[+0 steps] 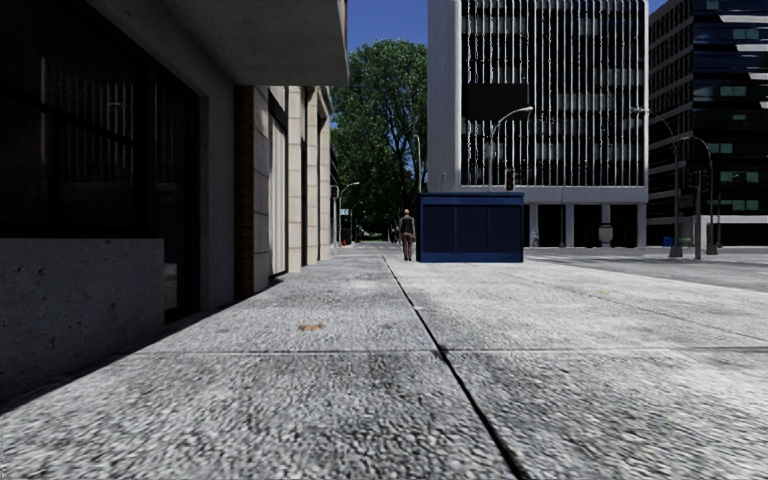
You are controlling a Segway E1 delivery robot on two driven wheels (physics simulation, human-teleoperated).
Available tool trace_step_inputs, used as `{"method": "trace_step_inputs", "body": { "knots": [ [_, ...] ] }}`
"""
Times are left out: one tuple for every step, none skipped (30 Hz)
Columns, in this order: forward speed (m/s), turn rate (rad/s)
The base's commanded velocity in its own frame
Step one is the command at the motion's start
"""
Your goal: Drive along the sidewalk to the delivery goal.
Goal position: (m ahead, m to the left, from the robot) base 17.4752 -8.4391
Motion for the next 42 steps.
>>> {"method": "trace_step_inputs", "body": {
  "knots": [
    [2.0,0.0],
    [2.0,0.0],
    [2.0,0.0],
    [2.0,0.0],
    [2.0,0.0],
    [2.0,0.0],
    [2.0,0.0],
    [2.0,0.0],
    [2.0,0.0],
    [2.0,0.0],
    [2.0,0.0],
    [2.0,0.0],
    [2.0,0.0],
    [2.0,0.0],
    [2.0,0.0],
    [2.0,0.0],
    [2.0,0.0],
    [2.0,0.0],
    [2.0,0.0],
    [2.0,0.0],
    [2.0,0.0],
    [2.0,0.0],
    [2.0,0.0],
    [2.0,0.0],
    [2.0,0.0],
    [2.0,0.0],
    [2.0,0.0],
    [2.0,0.0],
    [2.0,0.0],
    [2.0,0.0],
    [2.0,0.0],
    [2.0,0.0],
    [2.0,0.0],
    [2.0,0.0],
    [2.0,0.0],
    [2.0,0.0],
    [2.0,0.0],
    [2.0,0.0],
    [2.0,0.0],
    [2.0,0.0],
    [2.0,0.0],
    [2.0,0.0]
  ]
}}
